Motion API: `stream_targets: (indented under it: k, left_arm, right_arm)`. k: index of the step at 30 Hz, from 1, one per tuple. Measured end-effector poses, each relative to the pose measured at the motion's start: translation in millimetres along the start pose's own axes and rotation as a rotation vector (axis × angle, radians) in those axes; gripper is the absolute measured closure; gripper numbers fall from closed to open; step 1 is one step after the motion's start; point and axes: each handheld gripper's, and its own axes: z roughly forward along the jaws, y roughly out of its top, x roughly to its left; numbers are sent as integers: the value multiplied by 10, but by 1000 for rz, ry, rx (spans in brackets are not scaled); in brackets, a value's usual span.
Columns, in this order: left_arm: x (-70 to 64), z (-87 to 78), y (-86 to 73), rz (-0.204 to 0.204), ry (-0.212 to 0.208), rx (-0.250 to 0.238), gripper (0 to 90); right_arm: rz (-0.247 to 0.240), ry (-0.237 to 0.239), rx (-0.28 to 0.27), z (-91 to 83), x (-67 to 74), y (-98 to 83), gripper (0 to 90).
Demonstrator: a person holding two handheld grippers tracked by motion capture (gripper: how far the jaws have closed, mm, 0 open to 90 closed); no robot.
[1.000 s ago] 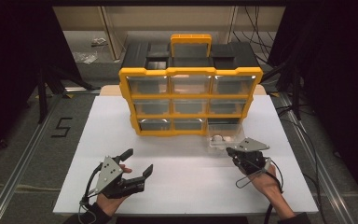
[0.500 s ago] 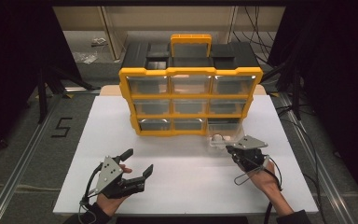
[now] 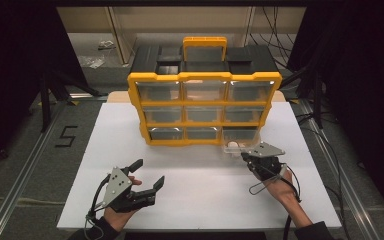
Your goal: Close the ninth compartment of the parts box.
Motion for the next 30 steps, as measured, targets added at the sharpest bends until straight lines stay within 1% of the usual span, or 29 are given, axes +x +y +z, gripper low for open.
stream_targets:
  k: [13,17,30]
  left_arm:
    - [2,2,3,-5,0,-2,164]
    - [0,1,2,1,-1,0,164]
    - [1,1,8,1,-1,-4,164]
  right_arm:
    - [-6,-12,-6,67,-20,33,900]
    - [-7,-17,-9,81,-25,38,900]
    - [-7,-28,-17,117,-33,50,900]
